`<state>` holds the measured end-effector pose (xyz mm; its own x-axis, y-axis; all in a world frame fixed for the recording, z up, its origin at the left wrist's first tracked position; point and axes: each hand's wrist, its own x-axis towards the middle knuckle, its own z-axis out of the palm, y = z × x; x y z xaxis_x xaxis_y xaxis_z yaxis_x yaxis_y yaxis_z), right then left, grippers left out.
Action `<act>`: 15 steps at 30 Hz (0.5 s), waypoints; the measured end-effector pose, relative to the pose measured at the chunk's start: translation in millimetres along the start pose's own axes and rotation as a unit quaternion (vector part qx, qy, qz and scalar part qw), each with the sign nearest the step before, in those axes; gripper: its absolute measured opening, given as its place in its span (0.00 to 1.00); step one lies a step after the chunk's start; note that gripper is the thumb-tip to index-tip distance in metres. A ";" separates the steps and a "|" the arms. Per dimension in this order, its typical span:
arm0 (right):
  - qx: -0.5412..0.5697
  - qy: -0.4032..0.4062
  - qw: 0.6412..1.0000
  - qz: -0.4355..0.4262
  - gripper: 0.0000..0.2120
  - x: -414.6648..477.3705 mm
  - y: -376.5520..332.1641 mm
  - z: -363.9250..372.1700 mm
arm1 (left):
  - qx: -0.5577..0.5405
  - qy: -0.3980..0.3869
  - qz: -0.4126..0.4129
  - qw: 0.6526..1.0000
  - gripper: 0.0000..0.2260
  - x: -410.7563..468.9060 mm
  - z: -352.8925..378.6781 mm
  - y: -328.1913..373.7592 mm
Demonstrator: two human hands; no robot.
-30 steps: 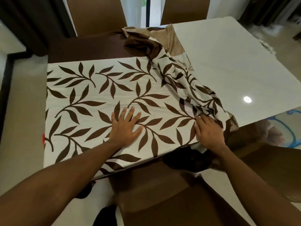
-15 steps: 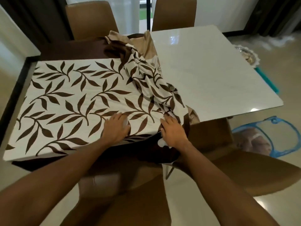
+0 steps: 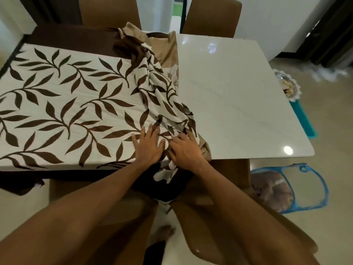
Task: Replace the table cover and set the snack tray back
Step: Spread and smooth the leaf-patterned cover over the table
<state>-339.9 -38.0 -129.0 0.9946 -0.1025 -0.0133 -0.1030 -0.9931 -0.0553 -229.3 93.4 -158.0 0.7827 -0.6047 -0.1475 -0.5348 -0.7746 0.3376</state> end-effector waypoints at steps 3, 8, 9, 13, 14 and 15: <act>-0.039 -0.036 0.998 0.027 0.14 -4.8 55.2 -8.8 | 0.036 0.011 -0.013 0.999 0.29 -0.8 13.5 3.5; -0.036 -0.004 0.996 0.082 0.12 -23.5 136.4 -16.9 | 0.061 0.009 -0.021 0.998 0.31 5.1 16.8 4.6; -0.024 0.028 0.997 0.068 0.11 -24.9 142.1 -15.3 | 0.067 0.012 -0.021 0.997 0.31 5.1 17.2 4.3; 0.099 0.161 0.976 0.107 0.10 -23.4 142.0 -13.3 | 0.071 0.025 -0.035 0.997 0.31 3.8 20.0 5.7; 0.140 0.183 0.962 0.147 0.11 -23.9 142.3 -12.7 | 0.073 0.024 -0.033 0.996 0.30 3.5 19.8 6.3; 0.183 0.199 0.944 0.186 0.12 -25.7 144.0 -10.5 | 0.077 0.023 -0.030 0.996 0.30 3.9 19.1 6.3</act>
<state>-380.2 -178.9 -126.1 0.8052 -0.5265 0.2729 -0.3692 -0.8052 -0.4641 -235.7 82.6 -174.3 0.8263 -0.5504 -0.1195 -0.5268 -0.8303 0.1821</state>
